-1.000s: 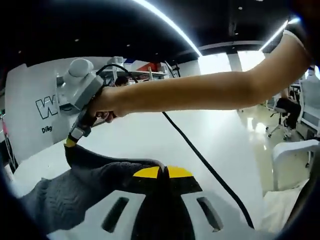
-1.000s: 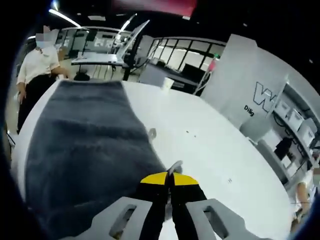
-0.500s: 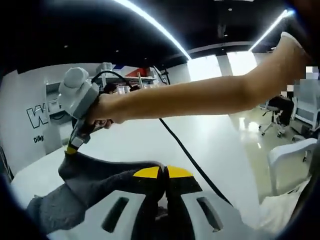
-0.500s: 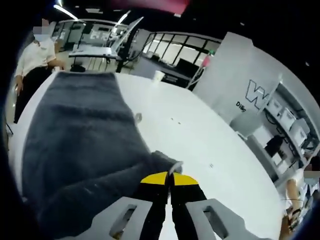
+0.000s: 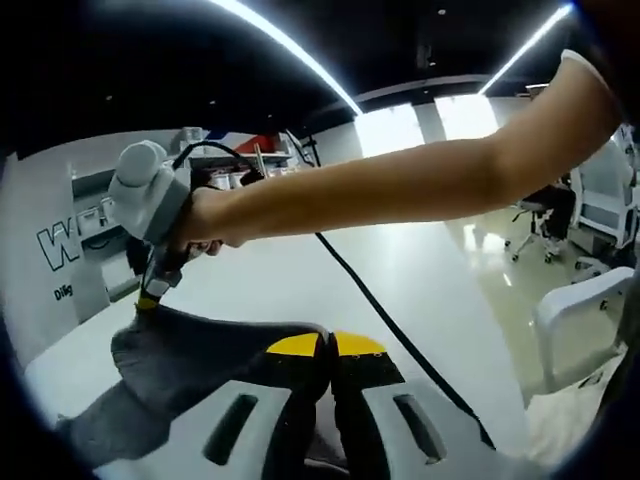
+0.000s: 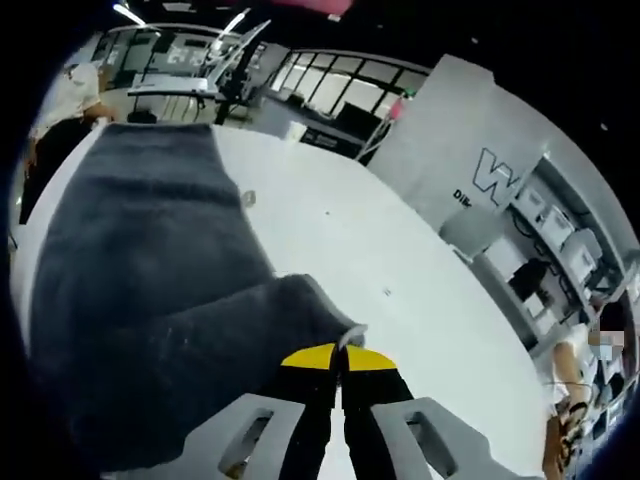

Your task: Open the folded towel by lifting each exposed corner and separating the folded layers until the towel lies flat within the target outline without major curled edges

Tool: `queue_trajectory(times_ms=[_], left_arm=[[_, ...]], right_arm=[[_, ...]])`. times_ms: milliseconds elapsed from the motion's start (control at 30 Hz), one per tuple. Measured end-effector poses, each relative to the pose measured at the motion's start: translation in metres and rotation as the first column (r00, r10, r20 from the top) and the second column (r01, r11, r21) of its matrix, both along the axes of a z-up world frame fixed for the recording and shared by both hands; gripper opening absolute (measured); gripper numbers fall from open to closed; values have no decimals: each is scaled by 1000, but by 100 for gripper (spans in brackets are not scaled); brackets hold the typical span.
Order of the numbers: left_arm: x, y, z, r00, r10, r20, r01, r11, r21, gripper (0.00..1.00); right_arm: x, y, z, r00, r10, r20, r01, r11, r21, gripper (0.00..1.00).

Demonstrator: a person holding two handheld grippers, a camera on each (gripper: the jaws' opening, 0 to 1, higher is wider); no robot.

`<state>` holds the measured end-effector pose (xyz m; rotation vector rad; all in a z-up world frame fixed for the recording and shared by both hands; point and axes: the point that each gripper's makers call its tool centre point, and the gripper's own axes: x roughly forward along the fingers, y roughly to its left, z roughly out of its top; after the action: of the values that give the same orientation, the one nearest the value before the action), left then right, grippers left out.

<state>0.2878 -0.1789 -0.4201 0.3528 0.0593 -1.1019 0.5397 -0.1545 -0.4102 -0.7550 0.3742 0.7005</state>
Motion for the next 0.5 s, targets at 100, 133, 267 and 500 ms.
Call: queue_trajectory(times_ms=[100, 133, 267, 500], left_arm=[[-2, 0, 0, 1000, -8, -4, 8, 1000, -1, 2], [-2, 0, 1, 1000, -12, -6, 12, 1000, -2, 2], [-5, -4, 2, 1000, -26, -8, 26, 1000, -1, 2], [-6, -2, -5, 999, -43, -26, 43, 999, 9, 2]], right_arm=[[0, -13, -6, 1000, -17, -10, 17, 1000, 1, 0], [0, -15, -6, 1000, -20, -10, 20, 1000, 0, 0], [-2, -29, -10, 999, -34, -13, 33, 999, -4, 0], [-2, -45, -15, 999, -51, -15, 50, 999, -16, 0]])
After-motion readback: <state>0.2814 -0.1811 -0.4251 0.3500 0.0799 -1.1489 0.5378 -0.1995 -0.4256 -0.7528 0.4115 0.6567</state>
